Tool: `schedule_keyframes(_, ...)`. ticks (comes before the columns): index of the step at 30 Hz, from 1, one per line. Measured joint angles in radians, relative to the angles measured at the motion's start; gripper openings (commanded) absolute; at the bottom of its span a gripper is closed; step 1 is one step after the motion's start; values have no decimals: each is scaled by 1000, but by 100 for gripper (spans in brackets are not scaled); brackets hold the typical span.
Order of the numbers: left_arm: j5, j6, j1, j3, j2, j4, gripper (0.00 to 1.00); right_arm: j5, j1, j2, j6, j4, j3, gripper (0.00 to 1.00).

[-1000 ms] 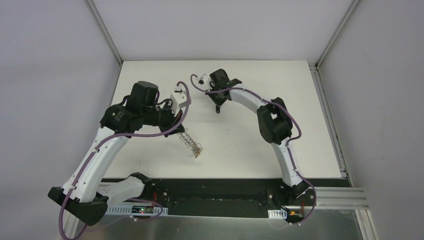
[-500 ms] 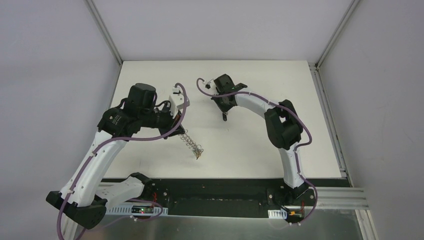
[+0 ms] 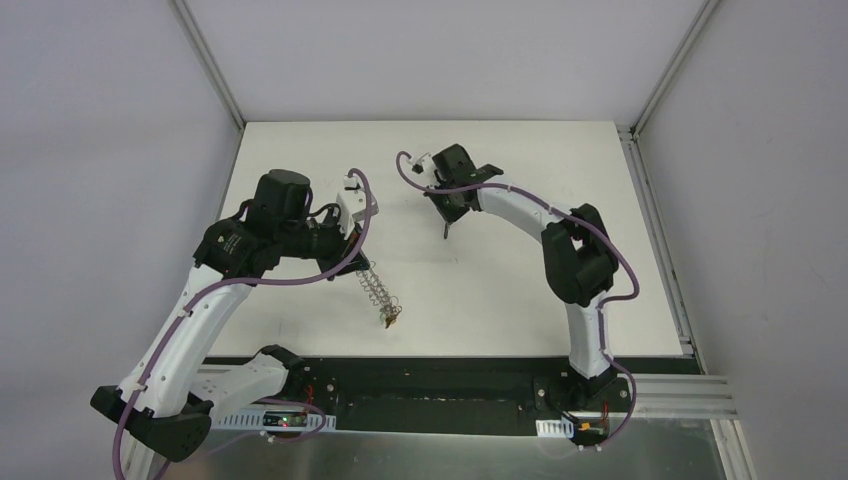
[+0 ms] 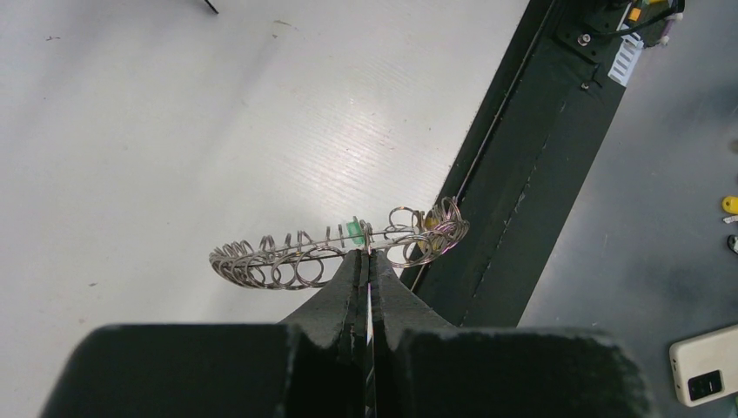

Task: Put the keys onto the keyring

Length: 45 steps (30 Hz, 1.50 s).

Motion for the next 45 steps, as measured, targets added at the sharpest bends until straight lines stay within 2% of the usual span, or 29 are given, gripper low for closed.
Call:
schedule_keyframes(15,0,0,13,-2,-1,2,0,-29,1,-36,-4,-10,-108,0)
schedule_keyframes(21,0,-3,13,-16,-7,5,0,-33,1,-45,-5,-9,-155,4)
schedule_keyframes(30,1,-3,19,-16,-10,8,0,-47,-5,-99,-4,-9,-227,17)
schedule_keyframes(45,5,-4,26,-33,-20,18,0,-54,-25,-109,-4,-8,-244,18)
